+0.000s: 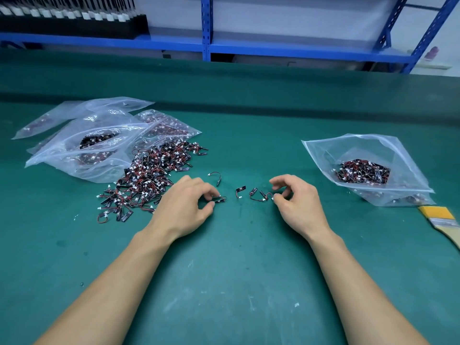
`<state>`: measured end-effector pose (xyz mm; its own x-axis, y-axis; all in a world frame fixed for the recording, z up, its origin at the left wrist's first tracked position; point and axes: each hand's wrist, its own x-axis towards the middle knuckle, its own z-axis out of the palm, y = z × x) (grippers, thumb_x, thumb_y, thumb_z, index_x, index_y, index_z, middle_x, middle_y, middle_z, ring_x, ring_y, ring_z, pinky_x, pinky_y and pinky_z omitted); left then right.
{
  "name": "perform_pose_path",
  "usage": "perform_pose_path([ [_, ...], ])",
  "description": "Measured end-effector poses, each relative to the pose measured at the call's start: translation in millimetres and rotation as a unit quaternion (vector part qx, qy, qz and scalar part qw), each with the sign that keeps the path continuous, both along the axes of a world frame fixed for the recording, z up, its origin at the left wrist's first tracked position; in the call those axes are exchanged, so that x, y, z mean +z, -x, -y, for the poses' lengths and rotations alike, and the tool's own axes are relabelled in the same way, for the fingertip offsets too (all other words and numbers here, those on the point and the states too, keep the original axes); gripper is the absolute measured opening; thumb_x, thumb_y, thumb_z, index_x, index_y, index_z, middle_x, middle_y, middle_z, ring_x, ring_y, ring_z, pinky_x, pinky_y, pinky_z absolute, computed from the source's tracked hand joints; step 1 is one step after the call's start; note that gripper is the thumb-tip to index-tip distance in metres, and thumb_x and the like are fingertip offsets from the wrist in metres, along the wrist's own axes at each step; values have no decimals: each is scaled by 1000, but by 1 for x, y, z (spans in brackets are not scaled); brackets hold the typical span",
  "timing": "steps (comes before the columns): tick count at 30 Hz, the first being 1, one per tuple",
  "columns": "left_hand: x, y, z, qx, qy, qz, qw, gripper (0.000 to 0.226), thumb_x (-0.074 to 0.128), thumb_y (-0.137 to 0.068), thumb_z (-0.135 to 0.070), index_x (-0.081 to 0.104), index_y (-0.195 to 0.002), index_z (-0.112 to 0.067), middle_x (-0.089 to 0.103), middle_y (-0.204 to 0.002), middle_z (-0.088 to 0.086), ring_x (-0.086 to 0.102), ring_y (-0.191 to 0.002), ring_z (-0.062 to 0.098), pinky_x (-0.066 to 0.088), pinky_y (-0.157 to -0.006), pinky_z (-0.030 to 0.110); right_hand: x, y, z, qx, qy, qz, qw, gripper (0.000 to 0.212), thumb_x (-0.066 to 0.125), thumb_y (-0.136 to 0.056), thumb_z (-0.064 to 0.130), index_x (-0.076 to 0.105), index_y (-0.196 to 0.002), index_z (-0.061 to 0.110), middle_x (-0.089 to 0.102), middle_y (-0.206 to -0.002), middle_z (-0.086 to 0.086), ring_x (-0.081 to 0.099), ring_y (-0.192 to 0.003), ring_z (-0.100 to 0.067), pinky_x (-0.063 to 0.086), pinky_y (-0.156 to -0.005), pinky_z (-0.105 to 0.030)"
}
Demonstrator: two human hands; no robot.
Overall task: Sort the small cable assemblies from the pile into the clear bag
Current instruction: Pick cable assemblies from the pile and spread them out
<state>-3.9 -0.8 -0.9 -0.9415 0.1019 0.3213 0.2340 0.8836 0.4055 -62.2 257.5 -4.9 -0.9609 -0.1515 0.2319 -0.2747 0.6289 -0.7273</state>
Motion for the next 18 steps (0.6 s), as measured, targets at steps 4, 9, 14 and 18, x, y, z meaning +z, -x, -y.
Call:
perform_pose_path([
  [4, -3, 5, -8, 27, -21, -5, 999, 4, 71, -87, -27, 71, -90, -30, 61, -77, -18, 47, -81, 12, 46, -74, 32, 1, -1, -1, 13, -79, -37, 996, 24, 67, -82, 14, 70, -100, 31, 61, -87, 19, 50, -84, -9, 46, -81, -30],
  [9, -3, 15, -30, 79, -31, -5, 996, 8, 69, -88, -30, 71, -95, -29, 66, -74, -19, 55, -84, 14, 49, -76, 33, 3, -2, -2, 24, -113, -23, 993, 20, 68, -81, 20, 70, -95, 35, 60, -83, 18, 47, -88, -9, 47, -81, -32],
  [14, -4, 12, -34, 86, -70, -25, 993, 19, 71, -87, -27, 69, -106, -26, 71, -78, -21, 54, -76, 13, 49, -74, 34, 4, -2, -2, 31, -116, -14, 993, 24, 65, -79, 19, 70, -96, 35, 60, -84, 18, 48, -88, -9, 49, -81, -35],
  [18, -1, 1, -32, 40, -69, -49, 996, 25, 71, -84, -22, 69, -108, -28, 67, -80, -22, 47, -77, 10, 46, -72, 29, 2, -1, -1, 33, -111, -11, 993, 22, 67, -82, 20, 71, -98, 36, 61, -84, 17, 48, -88, -9, 49, -81, -37],
])
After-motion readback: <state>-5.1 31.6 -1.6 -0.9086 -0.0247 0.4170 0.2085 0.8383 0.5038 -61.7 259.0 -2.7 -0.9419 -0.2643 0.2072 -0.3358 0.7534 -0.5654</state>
